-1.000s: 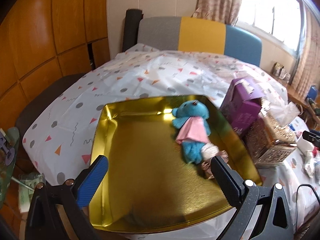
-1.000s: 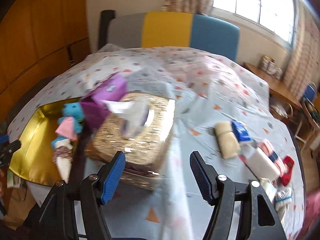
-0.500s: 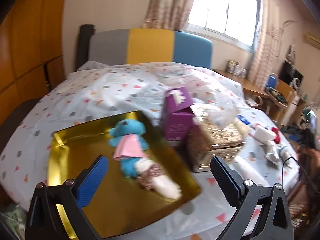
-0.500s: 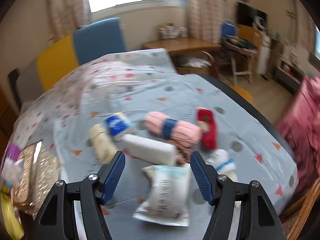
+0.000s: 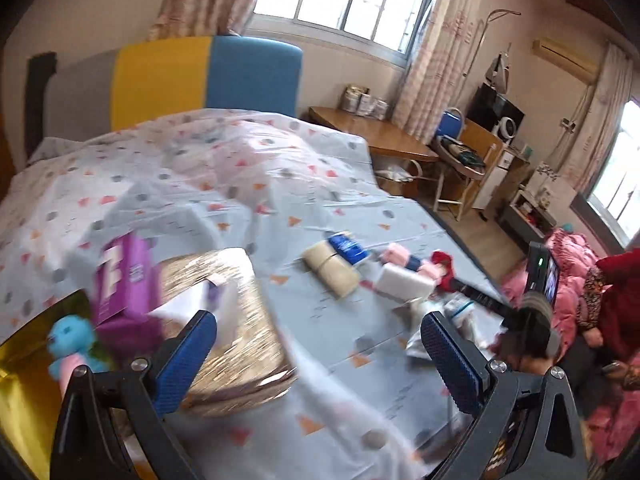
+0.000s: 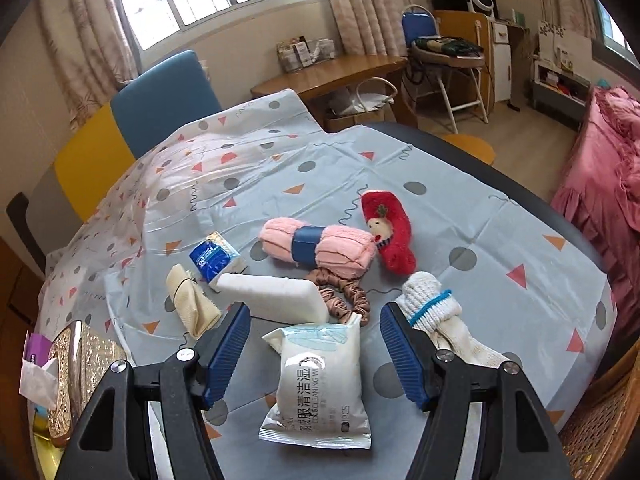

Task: Organize soft objects
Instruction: 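Move the left tool to the beige rolled cloth and grasp it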

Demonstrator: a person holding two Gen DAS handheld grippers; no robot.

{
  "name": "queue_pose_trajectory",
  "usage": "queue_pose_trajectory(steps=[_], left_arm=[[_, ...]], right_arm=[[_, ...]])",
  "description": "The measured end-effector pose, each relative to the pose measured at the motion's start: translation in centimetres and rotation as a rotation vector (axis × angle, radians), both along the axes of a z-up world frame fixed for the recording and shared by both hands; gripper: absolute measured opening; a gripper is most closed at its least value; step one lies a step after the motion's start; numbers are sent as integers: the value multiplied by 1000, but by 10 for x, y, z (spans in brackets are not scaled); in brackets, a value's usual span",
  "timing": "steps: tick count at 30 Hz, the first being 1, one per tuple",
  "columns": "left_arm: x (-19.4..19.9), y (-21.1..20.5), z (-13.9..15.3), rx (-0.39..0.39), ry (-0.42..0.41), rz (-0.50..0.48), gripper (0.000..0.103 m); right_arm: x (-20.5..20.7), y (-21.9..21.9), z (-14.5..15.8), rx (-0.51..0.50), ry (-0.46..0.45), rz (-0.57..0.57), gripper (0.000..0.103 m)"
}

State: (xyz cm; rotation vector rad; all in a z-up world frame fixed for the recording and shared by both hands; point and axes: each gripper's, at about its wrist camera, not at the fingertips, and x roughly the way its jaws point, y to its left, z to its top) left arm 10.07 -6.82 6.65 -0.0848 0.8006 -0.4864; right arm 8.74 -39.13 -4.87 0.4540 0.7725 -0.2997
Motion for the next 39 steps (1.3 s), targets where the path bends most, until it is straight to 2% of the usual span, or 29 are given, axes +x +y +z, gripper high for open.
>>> queue_pose_trajectory(steps=[3,6,8,12,17,23,28,33,34,36,39], left_arm=[[37,-45,-4,7,73,-2,103],[74,-85,-20,31,142,2,102],[96,-106,-39,67,185,17,95],[135,-125,-93,85,338,57,79],[173,-132,-135,89,439,135,76],[198,-141,-166,141,471,183,62],[201,-143,-174,105,494,199,62],[198,-154,-183,168,489,182,62],[198,-154,-189,182,505,182,59],[194,-154,-190,225,455,172,47],[190,-148,-188,221,445,149,45]], right_arm=[[-1,3,4,-14,-18,14,68],[0,4,4,3,-24,28,68],[0,3,4,22,-26,36,68],[1,-1,2,56,-33,45,68],[2,-6,-1,107,-30,50,68],[4,-8,-6,148,-21,57,68],[6,-7,-10,164,-6,64,68],[7,-6,-11,157,6,61,68],[7,-6,-11,155,7,61,68],[6,-5,-11,149,7,59,68],[8,-4,-12,147,14,67,68]])
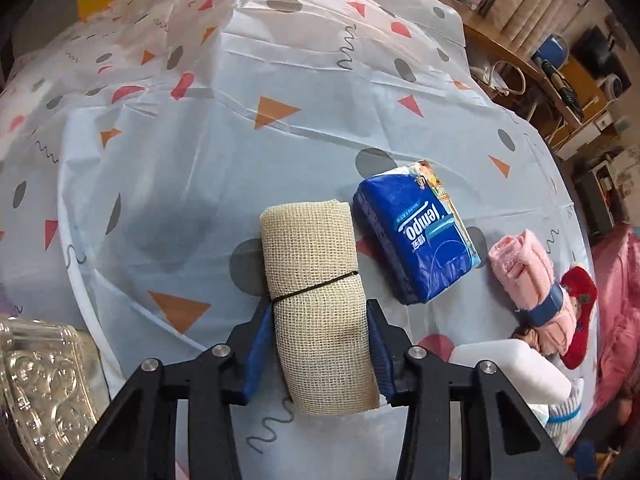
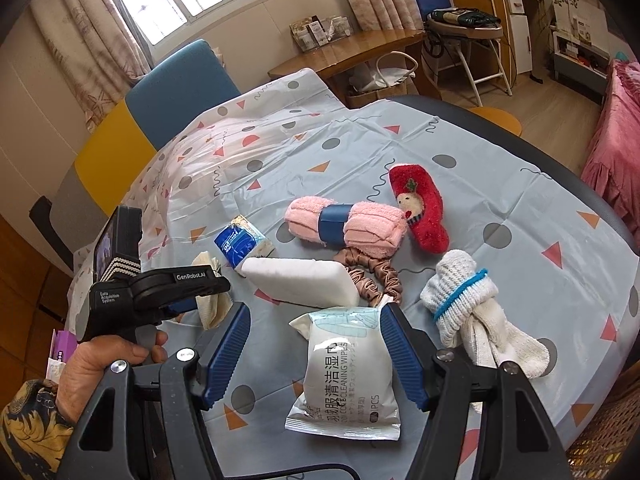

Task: Organize soft objects
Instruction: 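Move the left tool to the beige rolled cloth and grasp it, then place the beige cloth in the tray with the left tool while the right tool grasps the blue Tempo pack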

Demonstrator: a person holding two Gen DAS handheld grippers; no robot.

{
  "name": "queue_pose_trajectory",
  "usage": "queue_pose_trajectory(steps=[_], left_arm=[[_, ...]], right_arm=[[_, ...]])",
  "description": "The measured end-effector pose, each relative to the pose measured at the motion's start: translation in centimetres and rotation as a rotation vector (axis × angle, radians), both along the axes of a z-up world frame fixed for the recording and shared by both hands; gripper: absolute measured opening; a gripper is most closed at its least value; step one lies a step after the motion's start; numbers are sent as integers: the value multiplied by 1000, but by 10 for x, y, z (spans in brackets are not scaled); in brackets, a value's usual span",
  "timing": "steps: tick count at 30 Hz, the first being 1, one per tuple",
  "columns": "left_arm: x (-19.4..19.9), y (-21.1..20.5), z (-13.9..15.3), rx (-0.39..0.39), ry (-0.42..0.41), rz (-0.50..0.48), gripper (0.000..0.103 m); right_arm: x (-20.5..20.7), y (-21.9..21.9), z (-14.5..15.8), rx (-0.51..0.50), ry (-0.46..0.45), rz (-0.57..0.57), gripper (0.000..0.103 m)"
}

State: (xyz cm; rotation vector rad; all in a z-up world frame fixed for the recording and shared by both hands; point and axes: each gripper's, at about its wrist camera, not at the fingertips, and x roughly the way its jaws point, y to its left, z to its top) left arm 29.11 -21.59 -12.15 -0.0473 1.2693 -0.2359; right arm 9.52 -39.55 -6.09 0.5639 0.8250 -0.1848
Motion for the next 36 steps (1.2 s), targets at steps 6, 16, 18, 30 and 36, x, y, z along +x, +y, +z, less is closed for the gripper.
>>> queue_pose_trajectory(steps=[6,16,18,30,36], left_arm=[[-3,5,5,48,6,-55,44],[42,60,91,10,-122,97,44],[52,84,109,7,-147,142,44],[34,233,187,-7,-268,315,45],[-5,308,190,-17,-291,357,45]], right_arm=[[3,2,-2,-4,19,13,68],[6,12,-5,-54,51,41,68],[7,15,-5,-70,55,52,68],[20,39,-3,-123,78,169,68],[62,62,10,-176,65,307,68]])
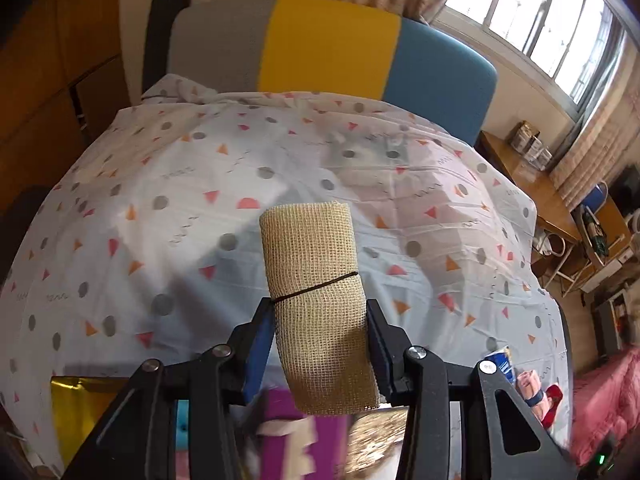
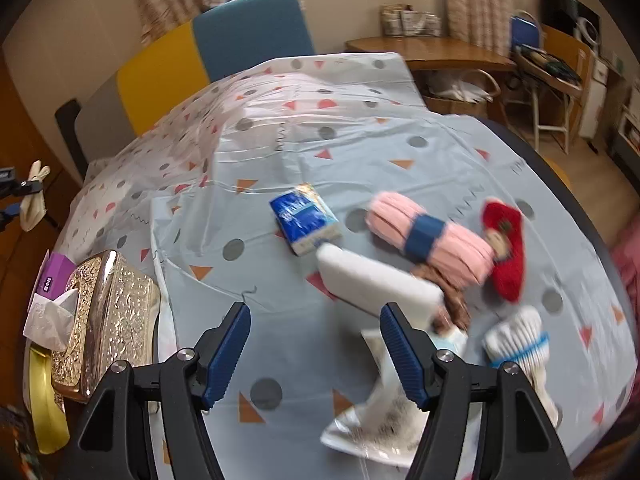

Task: Organize soft objects
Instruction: 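Place the beige cloth in the tray with the left tool while the right tool grasps the blue Tempo pack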

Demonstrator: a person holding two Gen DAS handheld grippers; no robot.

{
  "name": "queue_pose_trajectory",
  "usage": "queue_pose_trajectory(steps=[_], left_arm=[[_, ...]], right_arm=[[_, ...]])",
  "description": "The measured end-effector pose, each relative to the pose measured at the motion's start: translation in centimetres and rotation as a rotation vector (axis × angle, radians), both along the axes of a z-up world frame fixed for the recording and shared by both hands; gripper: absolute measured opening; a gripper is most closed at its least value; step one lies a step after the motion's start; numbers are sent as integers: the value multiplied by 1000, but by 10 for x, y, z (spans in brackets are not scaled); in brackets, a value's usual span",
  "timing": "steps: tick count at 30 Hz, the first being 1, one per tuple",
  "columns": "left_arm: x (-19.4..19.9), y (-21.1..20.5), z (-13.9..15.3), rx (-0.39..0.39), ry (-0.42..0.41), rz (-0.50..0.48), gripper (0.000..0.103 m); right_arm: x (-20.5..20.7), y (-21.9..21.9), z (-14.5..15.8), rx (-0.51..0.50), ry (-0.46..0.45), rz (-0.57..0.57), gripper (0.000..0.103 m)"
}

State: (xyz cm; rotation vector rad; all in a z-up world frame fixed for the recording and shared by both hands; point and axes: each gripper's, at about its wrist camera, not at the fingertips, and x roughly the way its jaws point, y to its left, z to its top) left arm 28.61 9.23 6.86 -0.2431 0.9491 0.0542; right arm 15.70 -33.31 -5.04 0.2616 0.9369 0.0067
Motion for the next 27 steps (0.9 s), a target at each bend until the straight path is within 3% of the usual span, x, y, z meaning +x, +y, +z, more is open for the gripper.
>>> queue_pose_trajectory(steps=[7,13,23,24,25,27], left_arm=[[-62,69,-16,-24,-21,39,45],[-127,108,-47,-60,-21,57,45],[-217,156,-113,-109,59,192,46],[-222,158,-116,-111,63,205,46],[-226,161,-121,-119,68,214,46],[-232,166,-131,-123,82,239,47]], right_arm=[[73,18,-9,-77,75,74,68],[125,22,-29,-135,170,93,69],[163,31,-63,-236,296,121,73],[164,32,-68,-229,309,121,71],[164,33,-72,-240,322,112,54],[160,40,-75,-259,315,124,55]])
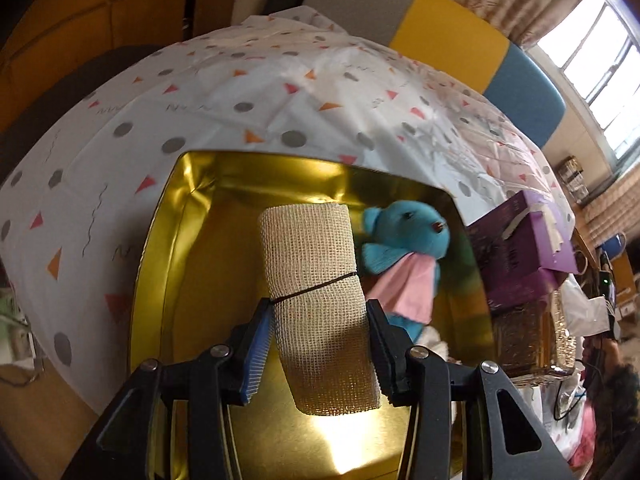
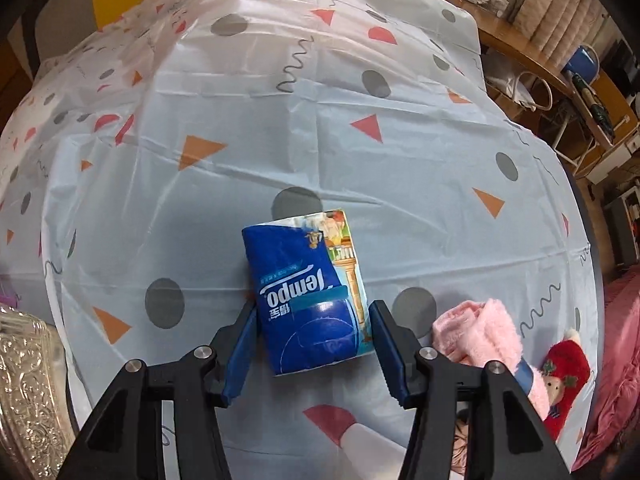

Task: Organize soft objects
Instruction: 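Place the beige cloth in the tray with the left tool while the right tool grasps the blue Tempo pack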

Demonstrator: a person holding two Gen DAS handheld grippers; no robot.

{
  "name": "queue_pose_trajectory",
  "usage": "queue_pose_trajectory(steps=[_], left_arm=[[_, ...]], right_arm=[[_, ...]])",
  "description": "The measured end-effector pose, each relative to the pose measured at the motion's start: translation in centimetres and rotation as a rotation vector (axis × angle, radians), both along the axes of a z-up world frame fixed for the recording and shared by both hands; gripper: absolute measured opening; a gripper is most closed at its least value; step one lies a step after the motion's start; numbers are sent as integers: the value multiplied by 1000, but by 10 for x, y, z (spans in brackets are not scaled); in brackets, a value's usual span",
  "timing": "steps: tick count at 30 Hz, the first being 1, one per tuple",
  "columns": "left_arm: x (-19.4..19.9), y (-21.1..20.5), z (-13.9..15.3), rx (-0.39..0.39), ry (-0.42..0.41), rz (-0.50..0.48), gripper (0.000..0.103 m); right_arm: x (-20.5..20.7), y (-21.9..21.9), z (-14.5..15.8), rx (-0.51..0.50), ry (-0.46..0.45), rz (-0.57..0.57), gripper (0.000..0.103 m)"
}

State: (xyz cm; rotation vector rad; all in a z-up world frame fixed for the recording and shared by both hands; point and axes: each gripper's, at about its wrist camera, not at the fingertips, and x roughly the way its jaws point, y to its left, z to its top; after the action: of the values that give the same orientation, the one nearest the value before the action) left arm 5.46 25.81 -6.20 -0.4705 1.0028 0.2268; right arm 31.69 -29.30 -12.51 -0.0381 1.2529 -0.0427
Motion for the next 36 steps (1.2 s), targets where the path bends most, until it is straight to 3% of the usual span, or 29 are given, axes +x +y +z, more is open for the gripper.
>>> queue_pose_trajectory(steps=[5,8,14,17,20,23,25,30,36], left_arm=[[4,7,-17,-17,32,13,47],[14,9,-18,-16,25,14,47],[43,10,-11,28,-21,-2,47],[50,10,-10,18,-36,15,52],[41,6,-5,54,-47,21,67],[20,-3,0,115,-55,-18,69],[4,-6,1,145,-57,-22,77],[-33,-11,2,201,-67,-11,79],[-54,-13,1,181,-69,-14,81]], right_arm=[[-20,33,-1,6,1,104,55],[-30,40,-10,43,22,101,55],[-38,42,-12,22,-13,68,54],[-41,44,-13,12,-26,64,54],[-46,48,-14,0,-47,73,54],[-49,49,-14,12,-44,58,54],[-49,48,-12,16,-30,40,54],[-42,46,-7,30,-4,-26,53],[-27,55,19,52,-25,-21,53]])
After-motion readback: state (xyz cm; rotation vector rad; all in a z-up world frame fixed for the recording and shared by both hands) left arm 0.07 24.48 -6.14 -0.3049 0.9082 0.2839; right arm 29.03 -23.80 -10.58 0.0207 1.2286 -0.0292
